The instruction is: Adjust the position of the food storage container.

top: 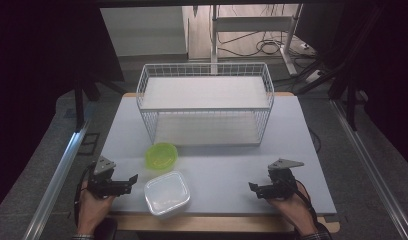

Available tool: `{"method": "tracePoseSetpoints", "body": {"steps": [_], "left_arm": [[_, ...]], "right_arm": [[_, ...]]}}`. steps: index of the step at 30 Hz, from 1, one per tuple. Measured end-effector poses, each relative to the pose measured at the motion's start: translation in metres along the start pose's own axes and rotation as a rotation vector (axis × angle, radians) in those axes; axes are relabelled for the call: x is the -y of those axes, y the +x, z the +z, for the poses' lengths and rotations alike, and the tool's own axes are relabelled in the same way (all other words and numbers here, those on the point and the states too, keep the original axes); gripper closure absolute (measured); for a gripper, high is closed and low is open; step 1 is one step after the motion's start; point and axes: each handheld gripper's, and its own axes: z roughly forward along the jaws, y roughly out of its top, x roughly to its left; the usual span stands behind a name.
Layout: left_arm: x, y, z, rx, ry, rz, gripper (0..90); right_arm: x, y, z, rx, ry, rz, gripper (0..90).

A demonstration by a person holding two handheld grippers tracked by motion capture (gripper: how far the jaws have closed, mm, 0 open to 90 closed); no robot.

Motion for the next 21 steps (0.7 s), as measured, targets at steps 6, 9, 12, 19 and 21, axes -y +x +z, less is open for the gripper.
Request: {"method": "tracePoseSetpoints", "body": {"steps": [6, 9, 12, 19, 21], "left_arm": [[-0.001, -0.003, 0.004, 0.063, 0.055, 0.006, 3.5], [-0.002, -0.005, 0.004, 0.081, 0.064, 0.017, 3.3], [-0.003, -0.005, 0.001, 0.096, 0.054, 0.022, 6.0], [0.000, -0.009, -0.006, 0.133, 0.036, 0.055, 26.1], [0.001, -0.012, -0.009, 0.147, 0.035, 0.057, 32.2]], "right_arm": [[-0.002, 0.002, -0.001, -0.010, -0.021, -0.003, 20.3], [-0.003, 0.002, -0.001, -0.017, -0.034, -0.016, 24.3], [-0.002, 0.002, -0.001, -0.013, -0.028, -0.028, 25.8], [-0.002, 0.003, -0.001, -0.025, -0.021, -0.044, 28.0], [-0.003, 0.004, -0.001, -0.031, -0.033, -0.051, 28.0]]}}
